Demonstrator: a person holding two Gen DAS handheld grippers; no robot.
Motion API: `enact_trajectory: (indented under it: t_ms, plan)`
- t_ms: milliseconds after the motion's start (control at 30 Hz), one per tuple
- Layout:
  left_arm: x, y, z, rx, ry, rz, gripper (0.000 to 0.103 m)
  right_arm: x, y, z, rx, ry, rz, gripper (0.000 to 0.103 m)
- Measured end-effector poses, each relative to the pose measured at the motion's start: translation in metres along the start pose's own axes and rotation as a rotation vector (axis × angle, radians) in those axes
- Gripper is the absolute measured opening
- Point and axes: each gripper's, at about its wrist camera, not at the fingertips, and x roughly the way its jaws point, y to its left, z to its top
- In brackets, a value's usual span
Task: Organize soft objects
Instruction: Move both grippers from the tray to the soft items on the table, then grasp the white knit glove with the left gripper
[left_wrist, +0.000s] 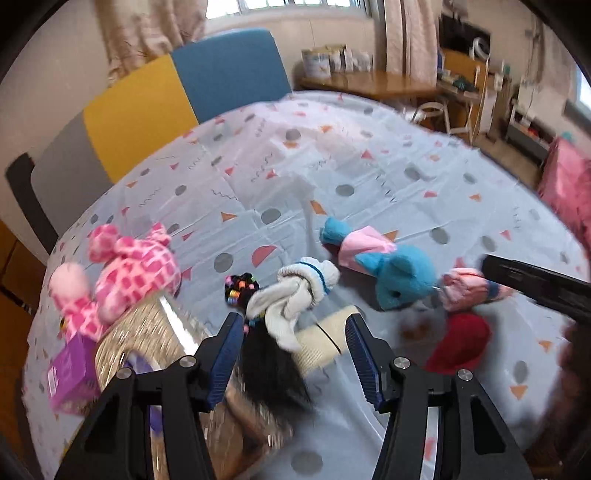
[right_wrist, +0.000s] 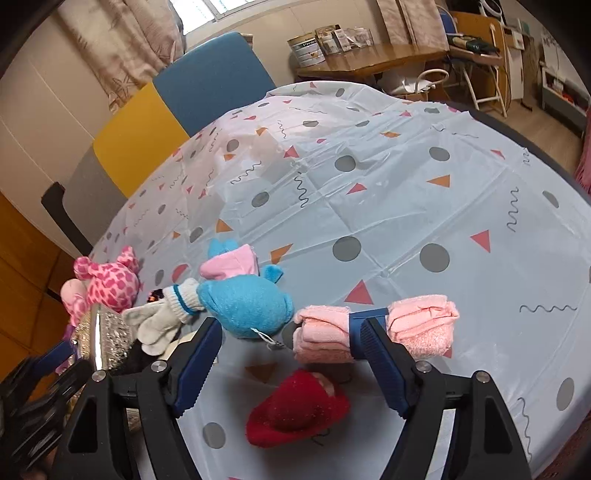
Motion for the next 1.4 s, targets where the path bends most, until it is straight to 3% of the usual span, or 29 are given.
enact_trajectory:
  t_ms: [167,267,467,533,600,667,767,1067,1300,1400]
  plan:
    - [0.051,-0.010,0.023,0.047,0.100,0.026,0.062,-0.002,0.000,0.001,0.013,0.009,0.046,0.079]
    - [0.072,-0.018,0.032,0.068,0.126,0.023,0.081,-0.001,-0.001,0.002,0.025,0.021,0.070,0.079]
    - [0.112,-0.027,0.044,0.109,0.185,0.059,0.081,-0.004,-0.003,0.004,0.047,0.020,0.108,0.079]
    - [0.120,-0.029,0.046,0.117,0.191,0.069,0.076,-0.005,-0.004,0.004,0.053,0.021,0.116,0.079]
    - [0.131,-0.029,0.046,0.117,0.228,0.069,0.062,-0.005,-0.005,0.005,0.059,0.023,0.122,0.079]
    - [0.142,-0.030,0.043,0.122,0.256,0.062,0.061,-0.005,-0.005,0.005,0.063,0.022,0.124,0.079]
    - [0.138,-0.032,0.043,0.115,0.218,0.067,0.046,-0.005,-0.006,0.005,0.066,0.024,0.125,0.079]
    - [0.073,0.001,0.046,-0.114,0.050,-0.130,0.042,-0.002,-0.006,0.004,0.054,0.026,0.099,0.079]
    - [0.016,0.034,0.029,-0.235,-0.055,-0.188,0.042,0.005,0.001,0.000,0.015,0.052,0.107,0.079]
    - [-0.012,0.052,0.018,-0.282,-0.108,-0.210,0.041,0.011,0.012,-0.005,-0.036,0.081,0.121,0.070]
